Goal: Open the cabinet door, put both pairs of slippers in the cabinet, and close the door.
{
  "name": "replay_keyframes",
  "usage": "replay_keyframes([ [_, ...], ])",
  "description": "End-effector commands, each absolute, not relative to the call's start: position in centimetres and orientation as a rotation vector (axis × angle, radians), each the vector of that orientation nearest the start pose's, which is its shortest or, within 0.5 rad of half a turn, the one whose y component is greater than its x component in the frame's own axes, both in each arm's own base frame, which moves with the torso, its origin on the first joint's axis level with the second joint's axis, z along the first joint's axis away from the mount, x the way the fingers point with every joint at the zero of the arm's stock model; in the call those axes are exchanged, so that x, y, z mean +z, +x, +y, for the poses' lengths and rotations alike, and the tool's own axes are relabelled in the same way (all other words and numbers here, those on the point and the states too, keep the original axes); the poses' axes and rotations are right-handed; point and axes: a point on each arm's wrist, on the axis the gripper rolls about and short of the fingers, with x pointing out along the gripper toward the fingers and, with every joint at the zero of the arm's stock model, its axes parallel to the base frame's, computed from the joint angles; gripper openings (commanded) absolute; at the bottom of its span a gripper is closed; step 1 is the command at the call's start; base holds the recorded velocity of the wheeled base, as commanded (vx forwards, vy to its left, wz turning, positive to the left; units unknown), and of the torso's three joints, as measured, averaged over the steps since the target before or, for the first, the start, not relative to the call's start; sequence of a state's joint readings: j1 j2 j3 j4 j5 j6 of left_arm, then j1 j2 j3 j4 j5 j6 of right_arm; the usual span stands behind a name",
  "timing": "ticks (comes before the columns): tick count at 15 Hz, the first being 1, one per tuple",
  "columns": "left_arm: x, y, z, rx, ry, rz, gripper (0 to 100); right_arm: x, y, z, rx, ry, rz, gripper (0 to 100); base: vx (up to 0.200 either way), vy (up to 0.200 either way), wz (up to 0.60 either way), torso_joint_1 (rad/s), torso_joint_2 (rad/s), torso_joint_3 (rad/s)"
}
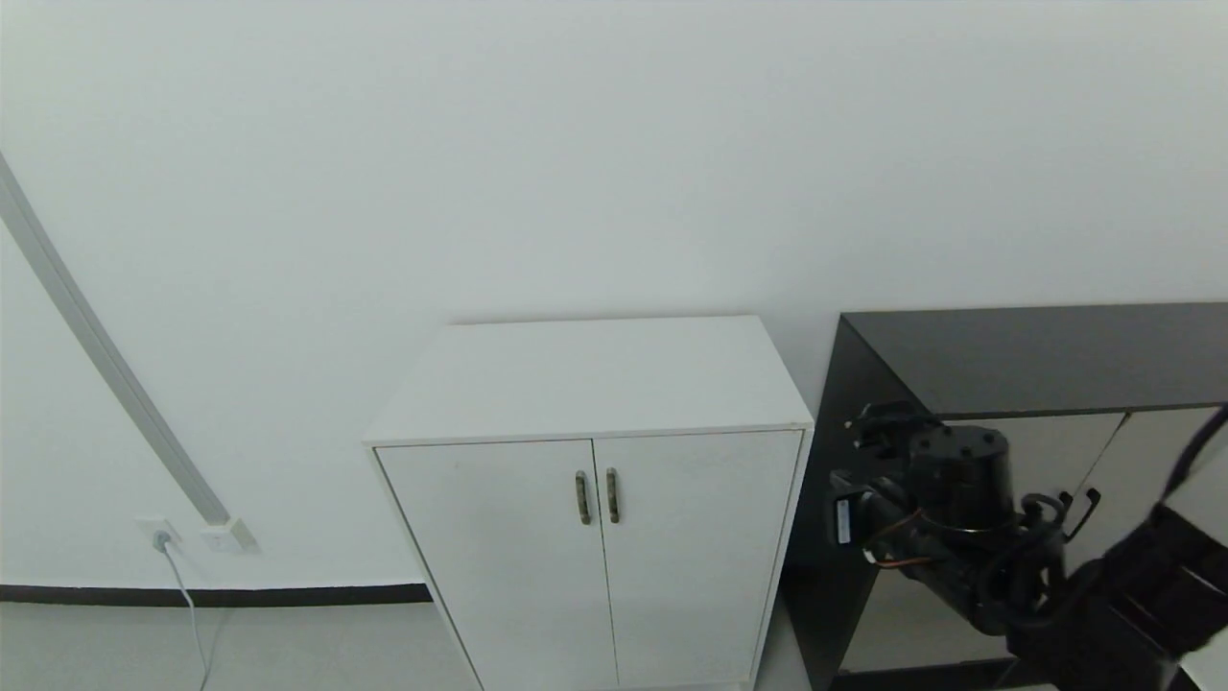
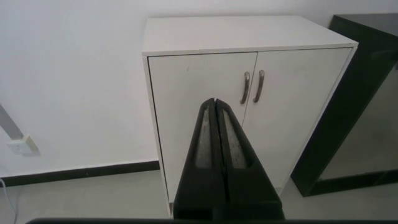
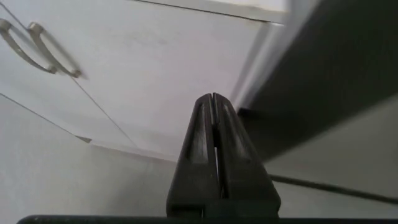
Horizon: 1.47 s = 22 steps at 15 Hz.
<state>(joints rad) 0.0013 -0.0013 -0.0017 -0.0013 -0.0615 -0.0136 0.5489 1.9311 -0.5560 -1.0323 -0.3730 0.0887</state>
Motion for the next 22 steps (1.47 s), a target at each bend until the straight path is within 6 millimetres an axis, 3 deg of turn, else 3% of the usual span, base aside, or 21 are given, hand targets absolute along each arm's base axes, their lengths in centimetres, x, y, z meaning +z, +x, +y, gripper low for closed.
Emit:
replay_keyframes([
  [1,7.6,-2.3,-0.1,-0.060,-0.015,-0.003,0,12.1,22.4,10.9,0.078,-0.061,0.254,0,0.000,0.000,0.00,0.000,0.00,0.000],
  [4,7.6,-2.3,-0.1,-0.060,-0.015,-0.003,0,13.3,18.5,7.8,0.031,-0.065,0.209,0,0.000,0.000,0.00,0.000,0.00,0.000],
  [11,7.6,-2.3,-0.1,-0.060,-0.014,-0.003,0,13.8,10.0,3.5,0.020,-0.076,0.167,0,0.000,0.000,0.00,0.000,0.00,0.000],
  [16,7.6,-2.3,-0.1,-0.060,-0.014,-0.003,0,12.2,4.1,1.2,0.173,-0.090,0.251,0,0.000,0.000,0.00,0.000,0.00,0.000],
  [20,7.6,-2.3,-0.1,-0.060,-0.014,-0.003,0,10.4,1.8,0.7,0.370,-0.090,0.336,0,0.000,0.000,0.00,0.000,0.00,0.000],
  [22,7.6,-2.3,-0.1,-0.060,-0.014,-0.003,0,9.5,1.6,0.6,0.386,-0.107,0.378,0,0.000,0.000,0.00,0.000,0.00,0.000],
])
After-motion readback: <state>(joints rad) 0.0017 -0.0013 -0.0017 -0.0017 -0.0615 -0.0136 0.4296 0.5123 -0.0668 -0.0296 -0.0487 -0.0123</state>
